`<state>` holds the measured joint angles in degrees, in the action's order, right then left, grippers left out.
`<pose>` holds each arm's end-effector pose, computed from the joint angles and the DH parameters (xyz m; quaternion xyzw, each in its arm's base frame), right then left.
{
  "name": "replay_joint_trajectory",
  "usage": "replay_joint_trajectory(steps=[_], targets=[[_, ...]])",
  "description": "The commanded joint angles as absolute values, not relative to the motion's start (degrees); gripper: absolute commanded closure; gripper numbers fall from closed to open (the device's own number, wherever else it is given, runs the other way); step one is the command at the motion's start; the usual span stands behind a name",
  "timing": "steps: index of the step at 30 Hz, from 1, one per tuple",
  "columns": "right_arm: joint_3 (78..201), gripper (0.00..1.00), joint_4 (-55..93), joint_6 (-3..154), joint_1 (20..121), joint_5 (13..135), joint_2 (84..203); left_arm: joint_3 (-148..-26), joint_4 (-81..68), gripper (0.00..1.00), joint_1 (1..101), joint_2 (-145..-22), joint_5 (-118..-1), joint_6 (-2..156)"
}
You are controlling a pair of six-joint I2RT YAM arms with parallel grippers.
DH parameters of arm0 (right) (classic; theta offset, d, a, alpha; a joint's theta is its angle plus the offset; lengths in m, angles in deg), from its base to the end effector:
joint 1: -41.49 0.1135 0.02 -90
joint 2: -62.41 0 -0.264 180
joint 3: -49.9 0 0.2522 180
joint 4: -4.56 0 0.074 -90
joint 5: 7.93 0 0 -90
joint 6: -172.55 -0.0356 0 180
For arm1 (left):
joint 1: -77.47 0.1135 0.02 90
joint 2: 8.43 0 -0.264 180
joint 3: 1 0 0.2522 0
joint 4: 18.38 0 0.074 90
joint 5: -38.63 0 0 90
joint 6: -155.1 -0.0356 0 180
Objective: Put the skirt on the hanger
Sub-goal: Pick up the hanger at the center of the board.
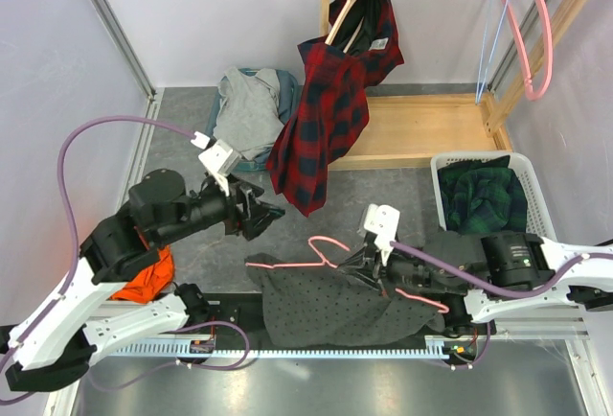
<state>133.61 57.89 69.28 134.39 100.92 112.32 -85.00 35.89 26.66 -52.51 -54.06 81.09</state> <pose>0.0033 0.1614 0.4198 -0.4434 0.6794 0.3747 0.4488 0.0808 -0.1017 0.4318 0.2500 0.7492 -0.3530 0.5016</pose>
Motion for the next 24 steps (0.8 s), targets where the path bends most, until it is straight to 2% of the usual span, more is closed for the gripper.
replay_joint_trajectory(steps=[1,6,13,24], targets=[[139.9,1.0,57.7,70.9,134.7,103.3,112.9,-86.2,36.2,0.23,26.8,-49.0,-67.4,71.7],[138.8,1.0,56.2,69.5,134.8,103.8,112.1,-82.5,35.9,0.22,26.8,-47.1,-79.6,69.8],[136.2,1.0,54.8,68.8,134.8,104.0,112.2,-75.6,32.7,0.23,26.8,-49.6,-88.2,71.3],[135.8,1.0,54.2,68.2,134.8,103.0,111.9,-66.4,24.1,0.18,26.8,-50.3,-87.2,72.6]])
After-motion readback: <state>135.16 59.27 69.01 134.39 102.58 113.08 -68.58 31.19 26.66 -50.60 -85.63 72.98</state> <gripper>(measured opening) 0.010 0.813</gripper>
